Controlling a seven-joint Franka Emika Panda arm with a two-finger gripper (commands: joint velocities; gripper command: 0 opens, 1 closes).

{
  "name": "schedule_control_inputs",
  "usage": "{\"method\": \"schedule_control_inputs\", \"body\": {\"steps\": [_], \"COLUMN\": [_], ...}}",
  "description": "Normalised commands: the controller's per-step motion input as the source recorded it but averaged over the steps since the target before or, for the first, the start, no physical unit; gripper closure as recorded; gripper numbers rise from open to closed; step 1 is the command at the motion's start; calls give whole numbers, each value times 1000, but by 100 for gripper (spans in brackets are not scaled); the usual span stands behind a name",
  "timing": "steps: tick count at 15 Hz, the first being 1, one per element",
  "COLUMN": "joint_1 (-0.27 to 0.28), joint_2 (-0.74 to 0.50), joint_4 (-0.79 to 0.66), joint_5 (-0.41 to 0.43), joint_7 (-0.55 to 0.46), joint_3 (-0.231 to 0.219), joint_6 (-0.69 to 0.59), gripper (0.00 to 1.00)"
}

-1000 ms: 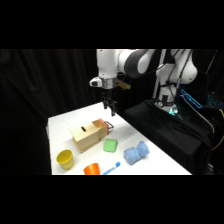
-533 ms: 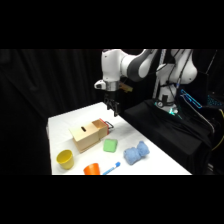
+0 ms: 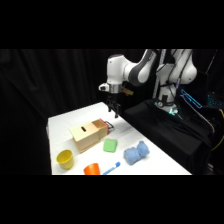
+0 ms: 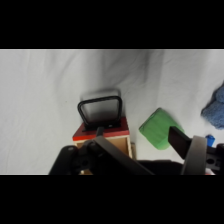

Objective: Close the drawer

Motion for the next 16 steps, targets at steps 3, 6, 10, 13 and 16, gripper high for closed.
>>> {"method": "schedule_control_inputs", "body": {"steps": [3,6,10,13,16], "joint_1": [-11,-32,-65,-17,-60], "joint_2": [126,152,205,278,264], "joint_4": [-64,-10,24,33,78], "joint_5": [462,426,239,90,137], "joint_7": [-496,-451,-265,-100,-114], "joint_3": [-24,41,90,31,92], "joint_6": [341,300,338,451,371], "gripper": [0,0,0,0,0]}}
